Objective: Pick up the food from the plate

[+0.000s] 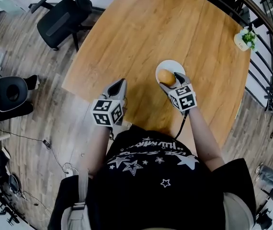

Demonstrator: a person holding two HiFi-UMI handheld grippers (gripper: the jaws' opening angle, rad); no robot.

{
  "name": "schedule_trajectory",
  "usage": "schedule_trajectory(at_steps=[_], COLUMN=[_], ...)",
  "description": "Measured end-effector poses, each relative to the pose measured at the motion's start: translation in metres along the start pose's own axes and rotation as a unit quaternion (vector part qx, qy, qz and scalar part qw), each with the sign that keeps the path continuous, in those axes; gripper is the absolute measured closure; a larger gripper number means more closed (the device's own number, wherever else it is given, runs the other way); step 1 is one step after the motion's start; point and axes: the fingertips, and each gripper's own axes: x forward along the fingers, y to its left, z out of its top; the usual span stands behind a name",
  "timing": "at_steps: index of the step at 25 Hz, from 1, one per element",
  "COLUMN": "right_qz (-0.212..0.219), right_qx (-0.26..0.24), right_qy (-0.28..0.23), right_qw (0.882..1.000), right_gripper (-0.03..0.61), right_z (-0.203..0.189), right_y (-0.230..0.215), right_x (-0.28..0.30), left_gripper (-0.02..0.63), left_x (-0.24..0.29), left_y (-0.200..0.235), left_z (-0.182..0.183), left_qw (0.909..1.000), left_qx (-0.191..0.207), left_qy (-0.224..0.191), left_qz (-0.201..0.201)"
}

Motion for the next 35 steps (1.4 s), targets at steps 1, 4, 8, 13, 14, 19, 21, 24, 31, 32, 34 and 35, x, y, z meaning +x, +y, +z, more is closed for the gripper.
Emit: schedule_trajectory(at_steps=[1,4,8,13,14,19,21,24,31,32,34,35], right_qz=[-0.001,-0.006,-0.013,-0.015,-0.016,-0.02,-0.023,-0.027,-0.026,-0.025,-0.024,-0.023], right_qx=[-0.002,-0.004,-0.008,-0.012,-0.013,-0.004,-0.001,0.005,0.02,0.022,0.023,0.023], right_qy=[0.006,0.016,0.02,0.025,0.027,0.018,0.011,0.0,-0.029,-0.033,-0.04,-0.044], right_qw=[1.0,1.0,1.0,0.999,0.999,1.0,1.0,1.0,0.999,0.999,0.999,0.999], right_gripper=[0.238,0.238,0.225,0.228,0.229,0.23,0.23,0.23,0.23,0.23,0.23,0.23], right_z=[-0.001,-0.002,-0.002,-0.003,-0.004,-0.002,0.0,0.004,0.009,0.009,0.01,0.01], right_y=[0.0,-0.001,-0.003,-0.001,-0.001,-0.002,-0.003,-0.004,-0.003,-0.002,0.0,0.001], right_x=[0.003,0.008,0.01,0.011,0.011,0.005,0.001,-0.009,-0.028,-0.031,-0.038,-0.041], left_gripper=[0.612,0.612,0.612,0.612,0.612,0.612,0.612,0.612,0.612,0.612,0.612,0.612], left_x=[0.0,0.0,-0.002,-0.006,-0.006,-0.01,-0.012,-0.016,-0.028,-0.03,-0.035,-0.037], left_y=[0.002,0.005,0.009,0.013,0.012,0.007,0.005,-0.001,-0.015,-0.017,-0.021,-0.023], left_z=[0.0,0.0,-0.002,-0.006,-0.006,-0.005,-0.004,-0.004,-0.007,-0.009,-0.011,-0.012], left_qw=[1.0,1.0,1.0,0.9999,0.9999,0.9999,0.9999,0.9999,0.9998,0.9998,0.9998,0.9997], left_qx=[-0.001,-0.004,-0.007,-0.014,-0.014,-0.011,-0.009,-0.007,-0.004,-0.004,-0.004,-0.004], left_qy=[0.001,0.001,0.002,0.001,0.0,-0.004,-0.006,-0.009,-0.016,-0.017,-0.019,-0.02], left_qz=[0.0,0.001,0.005,0.007,0.006,0.005,0.005,0.006,0.008,0.008,0.01,0.011])
